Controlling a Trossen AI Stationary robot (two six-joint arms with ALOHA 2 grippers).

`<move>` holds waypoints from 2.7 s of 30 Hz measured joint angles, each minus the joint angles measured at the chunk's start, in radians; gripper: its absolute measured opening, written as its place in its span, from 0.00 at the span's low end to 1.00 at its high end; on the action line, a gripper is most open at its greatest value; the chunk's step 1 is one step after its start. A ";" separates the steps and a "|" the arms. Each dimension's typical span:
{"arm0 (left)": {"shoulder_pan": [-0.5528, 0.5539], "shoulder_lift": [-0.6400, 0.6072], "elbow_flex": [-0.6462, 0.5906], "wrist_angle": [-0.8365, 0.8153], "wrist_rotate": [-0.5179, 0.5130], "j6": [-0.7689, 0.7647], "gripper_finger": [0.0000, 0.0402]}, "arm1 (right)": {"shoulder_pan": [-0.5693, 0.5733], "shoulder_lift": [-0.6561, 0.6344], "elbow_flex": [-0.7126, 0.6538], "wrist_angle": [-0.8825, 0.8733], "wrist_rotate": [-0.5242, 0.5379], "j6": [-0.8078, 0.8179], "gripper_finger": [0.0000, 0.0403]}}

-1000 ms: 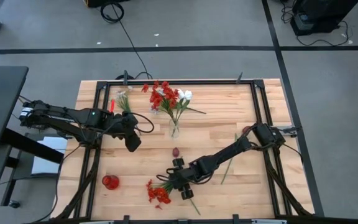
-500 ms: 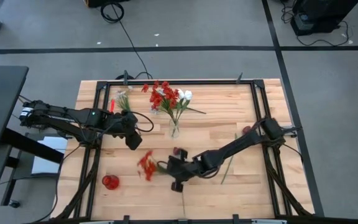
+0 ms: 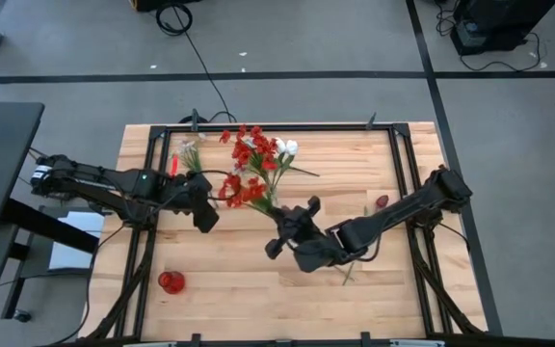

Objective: Sort flowers into vase by color
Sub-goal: Put the orange flowers into the transparent vase

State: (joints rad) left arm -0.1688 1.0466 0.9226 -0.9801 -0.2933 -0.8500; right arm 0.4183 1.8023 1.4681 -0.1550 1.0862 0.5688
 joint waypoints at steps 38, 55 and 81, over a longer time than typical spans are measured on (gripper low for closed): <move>-0.724 -0.172 0.000 0.392 -0.675 -0.057 0.47 | -0.033 -0.049 -0.410 1.718 -0.478 -0.681 0.03; -0.381 0.008 0.000 1.129 -0.385 0.641 0.47 | -0.179 -0.047 -0.410 1.533 -0.708 -0.437 0.04; 0.019 0.129 0.000 1.321 0.152 0.662 0.06 | -0.322 -0.047 -0.409 1.448 -0.976 -0.333 0.06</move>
State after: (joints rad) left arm -0.1493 1.1751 0.9222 0.3408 -0.1413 -0.1878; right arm 0.0963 1.7549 1.0592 1.2931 0.1104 0.2362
